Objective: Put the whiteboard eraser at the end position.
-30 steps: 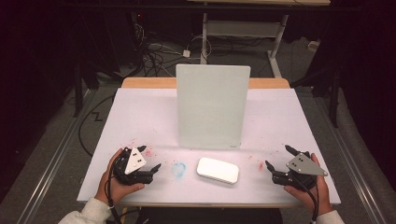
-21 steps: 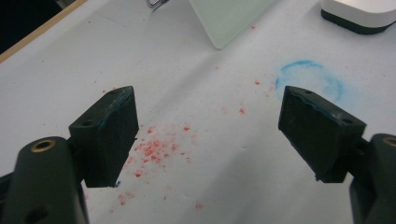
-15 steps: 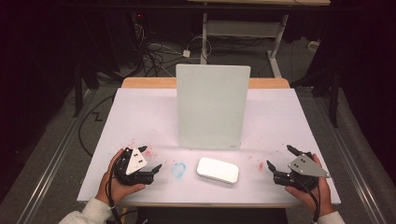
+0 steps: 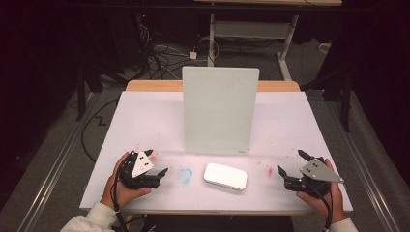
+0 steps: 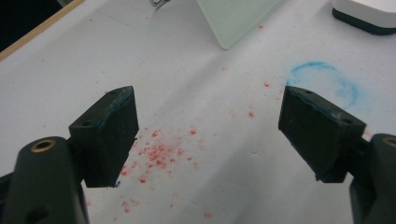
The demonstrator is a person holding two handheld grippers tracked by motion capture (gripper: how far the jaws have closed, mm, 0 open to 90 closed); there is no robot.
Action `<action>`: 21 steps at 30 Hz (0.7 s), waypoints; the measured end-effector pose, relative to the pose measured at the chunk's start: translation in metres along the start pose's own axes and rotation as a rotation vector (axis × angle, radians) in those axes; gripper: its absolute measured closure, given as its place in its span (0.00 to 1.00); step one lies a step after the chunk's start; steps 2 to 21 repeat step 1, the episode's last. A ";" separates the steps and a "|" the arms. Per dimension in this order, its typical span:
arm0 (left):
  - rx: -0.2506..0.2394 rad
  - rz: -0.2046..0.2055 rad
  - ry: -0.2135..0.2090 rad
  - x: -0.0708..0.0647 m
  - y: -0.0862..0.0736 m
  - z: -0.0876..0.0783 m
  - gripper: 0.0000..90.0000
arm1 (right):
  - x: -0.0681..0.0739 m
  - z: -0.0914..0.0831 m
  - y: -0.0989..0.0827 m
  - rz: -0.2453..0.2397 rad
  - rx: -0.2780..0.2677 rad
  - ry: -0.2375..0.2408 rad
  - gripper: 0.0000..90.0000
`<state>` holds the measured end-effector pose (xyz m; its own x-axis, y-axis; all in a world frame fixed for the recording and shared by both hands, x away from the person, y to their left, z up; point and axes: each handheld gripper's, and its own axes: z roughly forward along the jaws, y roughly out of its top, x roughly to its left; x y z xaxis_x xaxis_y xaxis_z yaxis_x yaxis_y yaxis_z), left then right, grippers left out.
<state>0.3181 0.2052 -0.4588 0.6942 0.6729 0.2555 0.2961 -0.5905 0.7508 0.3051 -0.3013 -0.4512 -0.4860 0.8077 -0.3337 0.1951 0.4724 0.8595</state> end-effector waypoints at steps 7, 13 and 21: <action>0.000 -0.002 0.001 0.000 0.000 0.000 0.21 | 0.000 0.000 0.000 -0.002 0.000 0.000 0.18; 0.000 -0.002 0.001 0.000 0.000 0.000 0.21 | 0.000 0.000 0.000 -0.002 0.000 0.000 0.18; 0.000 -0.002 0.001 0.000 0.000 0.000 0.21 | 0.000 0.000 0.000 -0.002 0.000 0.000 0.18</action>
